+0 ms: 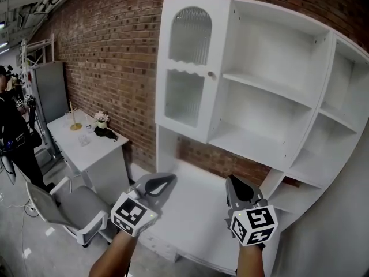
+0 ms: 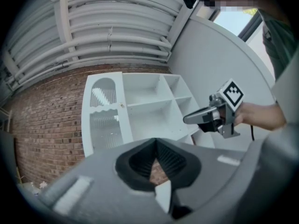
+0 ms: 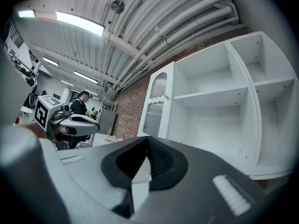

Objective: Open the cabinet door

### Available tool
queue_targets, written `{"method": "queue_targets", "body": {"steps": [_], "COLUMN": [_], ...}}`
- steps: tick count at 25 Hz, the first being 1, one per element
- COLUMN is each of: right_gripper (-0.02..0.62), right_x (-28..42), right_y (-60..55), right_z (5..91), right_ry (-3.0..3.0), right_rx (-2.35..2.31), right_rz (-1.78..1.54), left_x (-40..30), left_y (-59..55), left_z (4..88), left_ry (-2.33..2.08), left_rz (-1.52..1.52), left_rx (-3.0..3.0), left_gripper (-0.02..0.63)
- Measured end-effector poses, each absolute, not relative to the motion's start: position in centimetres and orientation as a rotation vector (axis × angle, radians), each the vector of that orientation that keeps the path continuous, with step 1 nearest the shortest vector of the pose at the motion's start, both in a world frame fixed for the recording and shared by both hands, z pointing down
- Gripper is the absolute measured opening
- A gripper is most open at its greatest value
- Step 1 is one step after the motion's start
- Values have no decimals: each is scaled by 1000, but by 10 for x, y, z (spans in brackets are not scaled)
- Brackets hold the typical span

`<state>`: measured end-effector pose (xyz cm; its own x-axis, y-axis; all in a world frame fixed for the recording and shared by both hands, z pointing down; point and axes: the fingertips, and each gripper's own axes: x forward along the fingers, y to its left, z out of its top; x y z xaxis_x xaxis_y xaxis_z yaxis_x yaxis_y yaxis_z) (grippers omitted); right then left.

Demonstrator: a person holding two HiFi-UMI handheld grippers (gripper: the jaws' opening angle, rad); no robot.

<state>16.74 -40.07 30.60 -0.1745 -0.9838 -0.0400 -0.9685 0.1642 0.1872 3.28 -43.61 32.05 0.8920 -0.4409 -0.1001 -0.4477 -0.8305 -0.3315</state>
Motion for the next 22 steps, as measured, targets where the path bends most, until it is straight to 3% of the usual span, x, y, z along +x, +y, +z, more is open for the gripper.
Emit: {"method": "queue_targets", "body": {"steps": [22], "right_gripper": [6], "right_x": [232], "right_y": [-486], "right_z": [312], "right_ry": [-2519], "right_rx": [1736], "right_rz": [-259], "left_x": [100], "left_y": [-493], "left_z": [321], "left_ry": [900], "left_rz": [-32], "left_rx": [-2631], "left_gripper": [2]}}
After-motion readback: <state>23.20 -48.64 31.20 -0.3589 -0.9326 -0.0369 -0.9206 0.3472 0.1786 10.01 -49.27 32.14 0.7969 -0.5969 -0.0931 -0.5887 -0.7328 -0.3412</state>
